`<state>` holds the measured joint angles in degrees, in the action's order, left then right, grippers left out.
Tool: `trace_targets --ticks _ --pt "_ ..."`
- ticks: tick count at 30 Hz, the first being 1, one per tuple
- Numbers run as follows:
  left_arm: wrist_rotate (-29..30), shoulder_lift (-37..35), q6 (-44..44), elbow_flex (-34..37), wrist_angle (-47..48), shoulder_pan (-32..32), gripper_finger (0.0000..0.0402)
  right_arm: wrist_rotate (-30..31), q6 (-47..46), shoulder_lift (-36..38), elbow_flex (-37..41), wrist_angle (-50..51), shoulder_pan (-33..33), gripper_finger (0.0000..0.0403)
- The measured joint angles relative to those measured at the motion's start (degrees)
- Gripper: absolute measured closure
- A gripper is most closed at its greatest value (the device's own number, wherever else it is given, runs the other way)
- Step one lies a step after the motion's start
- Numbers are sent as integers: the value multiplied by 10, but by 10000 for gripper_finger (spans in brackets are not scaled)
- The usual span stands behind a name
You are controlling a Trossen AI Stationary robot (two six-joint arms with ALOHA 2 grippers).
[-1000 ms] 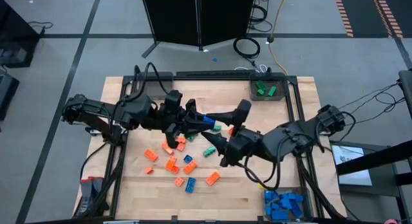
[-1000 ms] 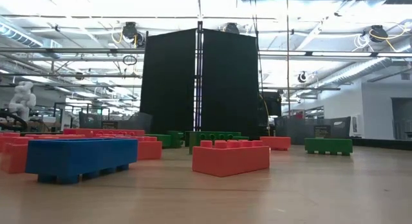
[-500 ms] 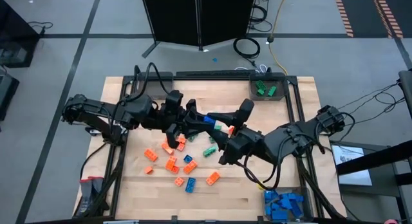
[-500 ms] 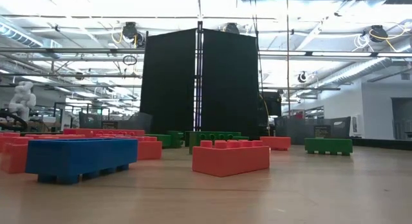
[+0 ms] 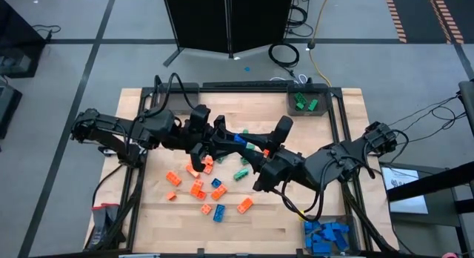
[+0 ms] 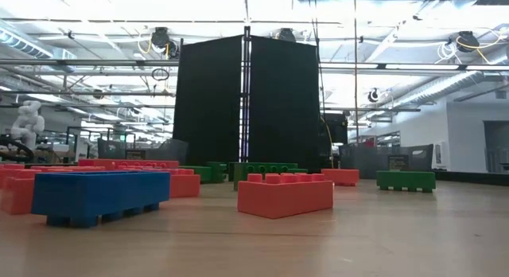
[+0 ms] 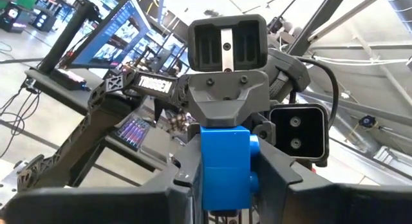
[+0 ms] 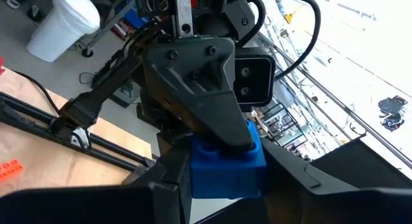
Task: Sort blocks
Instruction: Put the blue game piece into the bottom black bin
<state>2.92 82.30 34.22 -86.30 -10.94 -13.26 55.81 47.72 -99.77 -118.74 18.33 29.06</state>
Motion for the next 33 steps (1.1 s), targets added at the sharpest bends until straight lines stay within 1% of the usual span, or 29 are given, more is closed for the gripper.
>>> trace_targets --ticks 3,6,10,13,16,18,19,21,23,24,26,28,31,33 --pt "0 0 -2 0 0 0 310 0 -2 0 0 0 0 282" --pt "-13 0 -21 0 -4 1 295 10 -1 0 0 -1 2 282" --pt "-38 -14 -62 1 4 2 250 39 14 0 0 -6 14 282" --pt "-41 -36 -81 2 25 1 217 49 26 2 0 -14 27 282" --pt "-43 -65 -93 -1 40 1 192 79 21 12 0 -10 40 282" --pt "-39 -83 -97 -2 76 1 183 137 7 18 -1 4 57 282" --pt "-24 -93 -98 -2 111 1 180 169 -7 20 -1 21 66 282" --pt "18 -110 -105 0 203 1 179 227 -62 22 -1 94 95 282" --pt "79 -131 -105 0 290 -2 179 270 -164 22 0 193 135 282" --pt "107 -140 -92 0 330 -6 178 279 -237 23 0 248 157 282" --pt "155 -153 -62 -2 409 -15 178 270 -412 24 0 357 202 282" --pt "193 -155 -29 -1 485 -23 178 228 -604 25 0 451 241 282" --pt "227 -147 13 2 559 -36 178 152 -905 21 0 576 281 282" --pt "233 -143 28 6 567 -41 178 76 -1070 12 0 641 300 282"
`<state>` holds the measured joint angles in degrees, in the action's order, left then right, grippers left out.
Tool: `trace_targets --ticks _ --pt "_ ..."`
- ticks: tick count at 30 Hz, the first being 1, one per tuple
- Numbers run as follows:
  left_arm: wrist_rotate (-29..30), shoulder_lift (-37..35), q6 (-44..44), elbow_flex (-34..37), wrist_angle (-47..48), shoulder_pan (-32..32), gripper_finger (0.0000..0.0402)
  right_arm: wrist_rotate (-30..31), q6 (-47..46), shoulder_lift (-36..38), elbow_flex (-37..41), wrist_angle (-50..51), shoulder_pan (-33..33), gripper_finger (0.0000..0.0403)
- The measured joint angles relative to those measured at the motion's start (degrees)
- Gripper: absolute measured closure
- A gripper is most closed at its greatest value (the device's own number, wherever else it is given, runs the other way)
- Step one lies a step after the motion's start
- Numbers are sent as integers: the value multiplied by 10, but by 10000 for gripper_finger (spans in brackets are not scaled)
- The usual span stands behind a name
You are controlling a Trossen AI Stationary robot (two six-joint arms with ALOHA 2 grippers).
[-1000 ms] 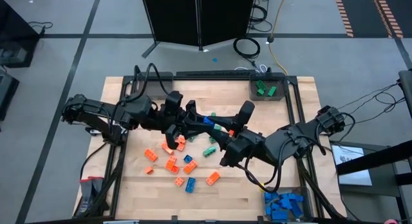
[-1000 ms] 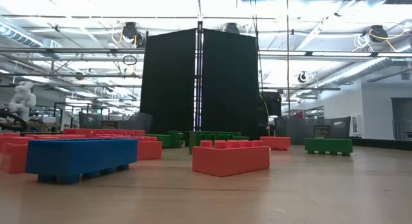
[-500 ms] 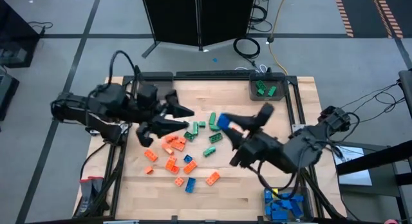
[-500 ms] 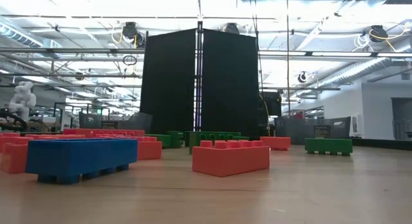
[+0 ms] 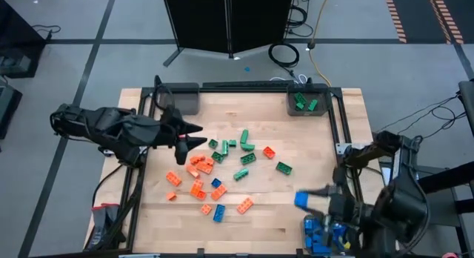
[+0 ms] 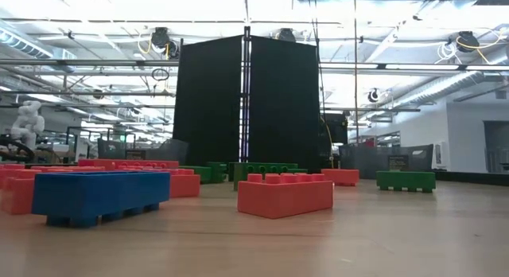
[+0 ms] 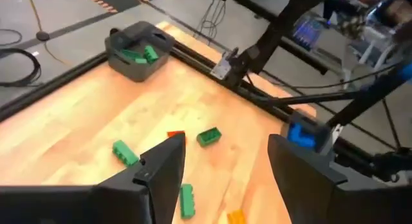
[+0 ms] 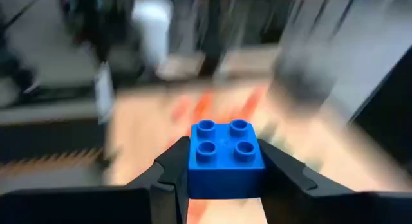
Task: Sort blocks
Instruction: Put the blue game piece into the bottom black bin
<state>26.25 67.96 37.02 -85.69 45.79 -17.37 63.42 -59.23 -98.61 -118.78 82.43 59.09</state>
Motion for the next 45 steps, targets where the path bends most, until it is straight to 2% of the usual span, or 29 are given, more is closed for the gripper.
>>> trace_targets --ticks 3,6,10,12,19,25,33,39,42,45 --pt "-9 9 4 17 9 -8 178 -202 -192 -33 1 76 21 282" --pt "-20 30 21 29 20 -12 178 -380 -274 -66 24 61 39 282" --pt "-31 58 31 29 30 -12 178 -555 -368 -114 49 56 67 282" --pt "-33 75 31 29 28 -12 178 -600 -383 -140 52 57 81 282" --pt "-35 119 32 29 26 -11 178 -609 -393 -174 62 74 99 282" --pt "-39 140 32 29 15 -11 178 -670 -451 -151 182 70 97 282" --pt "-67 142 32 28 6 -11 178 -664 -446 -6 395 -90 73 282" --pt "-85 141 32 28 6 -11 178 -666 -526 128 559 -266 93 282" --pt "-86 141 32 28 6 -11 178 -668 -566 159 616 -360 111 282" --pt "-86 141 32 28 7 -11 178 -669 -586 169 642 -388 120 282"
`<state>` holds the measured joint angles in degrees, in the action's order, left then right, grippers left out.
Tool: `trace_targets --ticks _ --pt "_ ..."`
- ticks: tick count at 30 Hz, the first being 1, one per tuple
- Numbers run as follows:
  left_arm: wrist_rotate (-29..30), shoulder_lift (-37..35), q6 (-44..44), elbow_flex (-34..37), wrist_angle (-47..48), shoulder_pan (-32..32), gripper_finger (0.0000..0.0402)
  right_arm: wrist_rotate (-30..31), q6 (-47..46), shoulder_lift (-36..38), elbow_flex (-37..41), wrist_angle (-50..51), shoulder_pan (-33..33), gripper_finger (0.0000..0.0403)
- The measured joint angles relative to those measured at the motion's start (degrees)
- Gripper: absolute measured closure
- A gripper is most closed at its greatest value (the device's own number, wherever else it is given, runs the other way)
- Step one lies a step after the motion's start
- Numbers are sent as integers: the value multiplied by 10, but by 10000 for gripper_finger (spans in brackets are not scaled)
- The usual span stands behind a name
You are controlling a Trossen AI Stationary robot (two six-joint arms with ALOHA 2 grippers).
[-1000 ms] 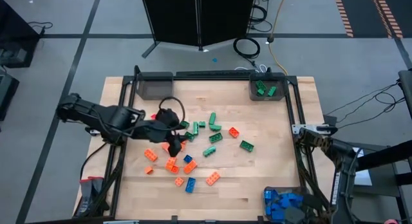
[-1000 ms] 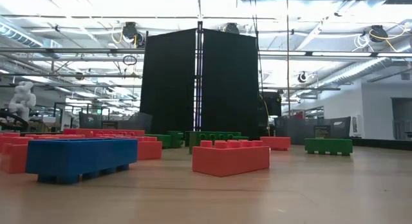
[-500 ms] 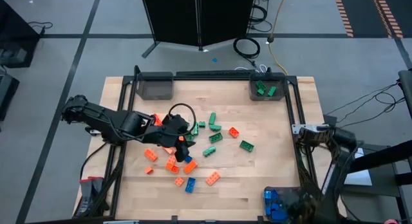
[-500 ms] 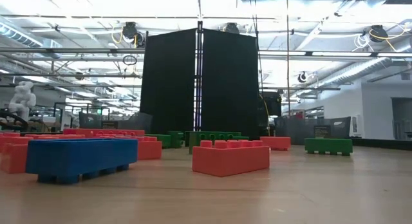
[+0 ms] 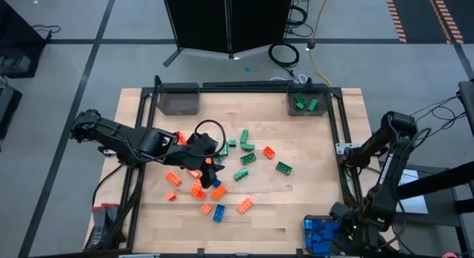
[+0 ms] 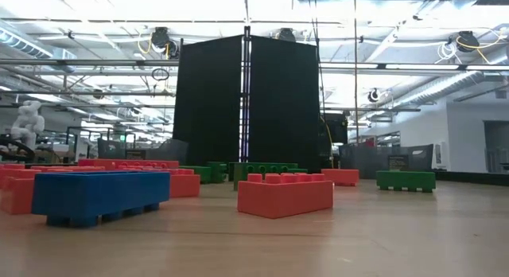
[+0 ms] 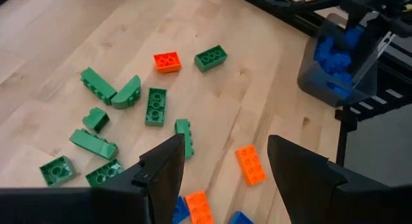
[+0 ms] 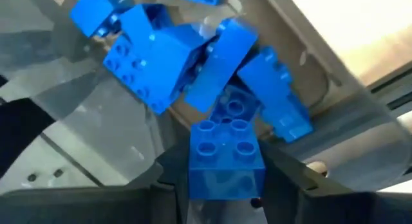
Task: Sort blocks
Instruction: Put the blue game piece into the bottom black bin
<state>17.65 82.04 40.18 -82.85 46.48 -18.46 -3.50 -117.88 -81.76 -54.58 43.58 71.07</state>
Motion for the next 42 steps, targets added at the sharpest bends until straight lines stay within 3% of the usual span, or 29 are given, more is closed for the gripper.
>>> trace_targets --ticks 5,11,15,19,26,29,34,42 --pt "-12 0 -13 0 3 0 178 8 17 0 2 21 0 271" --pt "-24 2 -91 0 42 0 178 13 21 0 2 32 -19 98" --pt "-6 10 -74 0 69 0 178 8 23 0 2 24 -31 35" --pt "21 40 -37 -1 72 -4 178 -2 35 0 2 -2 -44 30" --pt "28 138 -55 0 89 -4 178 5 77 9 -12 -19 -68 62" --pt "29 174 -104 0 92 -6 178 14 120 10 -40 -12 -78 66" --pt "28 207 -261 0 101 -13 178 92 200 10 -107 27 -91 67" --pt "-89 182 -450 87 29 -9 178 192 250 10 -211 114 -103 67"
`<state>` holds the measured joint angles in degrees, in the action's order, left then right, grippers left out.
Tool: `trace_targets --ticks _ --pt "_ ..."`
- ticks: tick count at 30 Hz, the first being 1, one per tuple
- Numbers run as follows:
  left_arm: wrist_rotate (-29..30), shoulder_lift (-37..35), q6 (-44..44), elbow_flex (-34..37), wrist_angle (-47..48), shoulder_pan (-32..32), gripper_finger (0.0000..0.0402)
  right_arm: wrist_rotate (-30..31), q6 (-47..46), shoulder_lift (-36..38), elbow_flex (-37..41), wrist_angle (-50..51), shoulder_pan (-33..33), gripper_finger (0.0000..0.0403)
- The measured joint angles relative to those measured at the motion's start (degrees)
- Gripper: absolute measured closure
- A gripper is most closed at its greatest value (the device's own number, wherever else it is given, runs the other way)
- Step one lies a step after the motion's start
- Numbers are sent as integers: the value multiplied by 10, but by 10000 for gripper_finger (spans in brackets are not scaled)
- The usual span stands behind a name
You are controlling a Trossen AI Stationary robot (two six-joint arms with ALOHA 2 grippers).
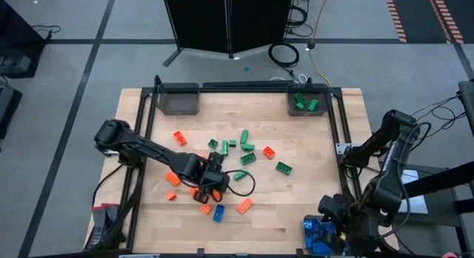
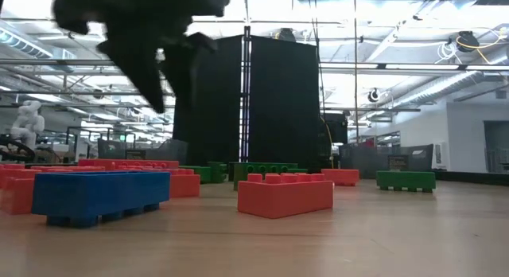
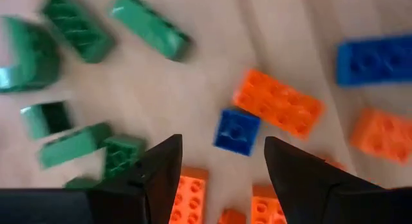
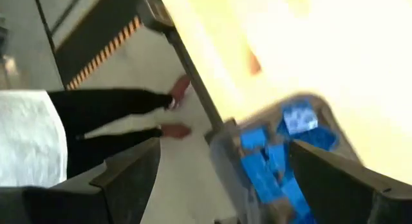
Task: Sort blocks
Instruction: Put the blue game piece into the bottom black bin
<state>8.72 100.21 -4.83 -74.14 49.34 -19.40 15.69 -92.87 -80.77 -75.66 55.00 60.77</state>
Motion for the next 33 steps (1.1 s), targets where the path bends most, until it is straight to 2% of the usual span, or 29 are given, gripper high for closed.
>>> trace_targets --ticks 3,6,11,16,23,33 --pt "-8 -7 -35 47 -23 1 178 33 20 0 -16 10 0 67" --pt "-11 -10 -47 75 -74 12 178 39 27 0 -18 17 -3 67" --pt "-30 -9 -46 83 -107 26 178 38 23 0 -18 25 -4 67" --pt "-78 -9 -48 83 -114 38 178 37 20 0 -18 28 -4 67" --pt "-85 -9 -82 86 -119 39 178 37 3 0 -18 40 -4 67" --pt "-98 -9 -64 164 -182 56 178 37 3 0 -18 43 -5 67"
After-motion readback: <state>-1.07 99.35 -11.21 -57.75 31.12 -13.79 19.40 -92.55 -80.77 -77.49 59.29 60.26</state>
